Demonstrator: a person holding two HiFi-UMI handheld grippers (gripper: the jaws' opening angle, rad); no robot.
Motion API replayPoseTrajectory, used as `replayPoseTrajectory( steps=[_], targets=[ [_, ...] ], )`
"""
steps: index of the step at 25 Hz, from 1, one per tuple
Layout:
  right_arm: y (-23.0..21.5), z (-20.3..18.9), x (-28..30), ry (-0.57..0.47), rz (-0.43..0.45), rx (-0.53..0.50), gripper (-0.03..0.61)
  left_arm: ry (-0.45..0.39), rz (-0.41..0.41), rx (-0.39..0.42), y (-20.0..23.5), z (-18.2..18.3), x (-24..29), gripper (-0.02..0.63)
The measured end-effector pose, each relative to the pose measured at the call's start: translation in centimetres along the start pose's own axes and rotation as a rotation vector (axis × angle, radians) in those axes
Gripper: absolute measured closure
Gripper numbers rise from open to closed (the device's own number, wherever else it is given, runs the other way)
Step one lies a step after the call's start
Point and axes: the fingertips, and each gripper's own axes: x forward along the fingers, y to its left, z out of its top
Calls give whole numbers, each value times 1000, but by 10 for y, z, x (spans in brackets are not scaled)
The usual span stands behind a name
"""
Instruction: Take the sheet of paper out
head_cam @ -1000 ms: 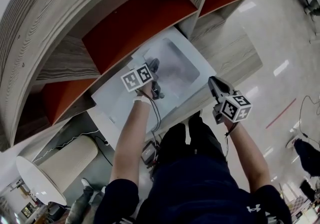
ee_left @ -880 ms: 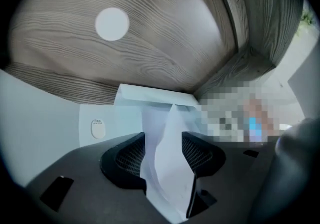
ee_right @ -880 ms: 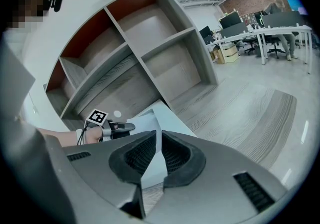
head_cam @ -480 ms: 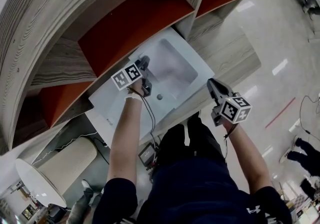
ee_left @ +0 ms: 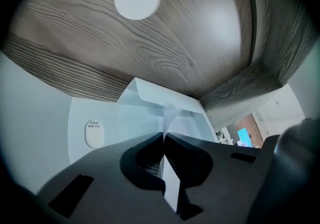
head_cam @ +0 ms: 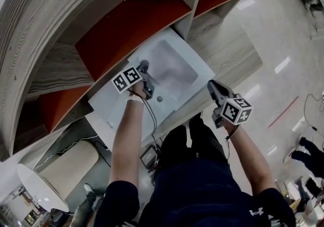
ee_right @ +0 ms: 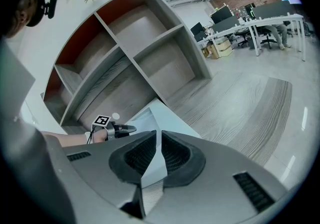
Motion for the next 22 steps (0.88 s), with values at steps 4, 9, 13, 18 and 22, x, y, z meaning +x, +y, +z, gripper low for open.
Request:
replayPoseTrajectory(
  steps=[4,9,13,18,22],
  targets=[
    [0,-3,1,7,2,9,563,-16,-35,-25,-3,0,-8,600],
    [4,-3,2,12,12,10,563,-32,-49,-45,-5,-2,-22,600],
    [12,4,3,6,26,-5,563,-45,-51,-60,2,-1,-35,600],
    [19,9,1,-3,39,-21,563,-55,-42,-63,15,-4,-57,600],
    [24,8,-2,-5,45,-24,563,-66,-40,-59,20,-5,-76,600]
  ],
)
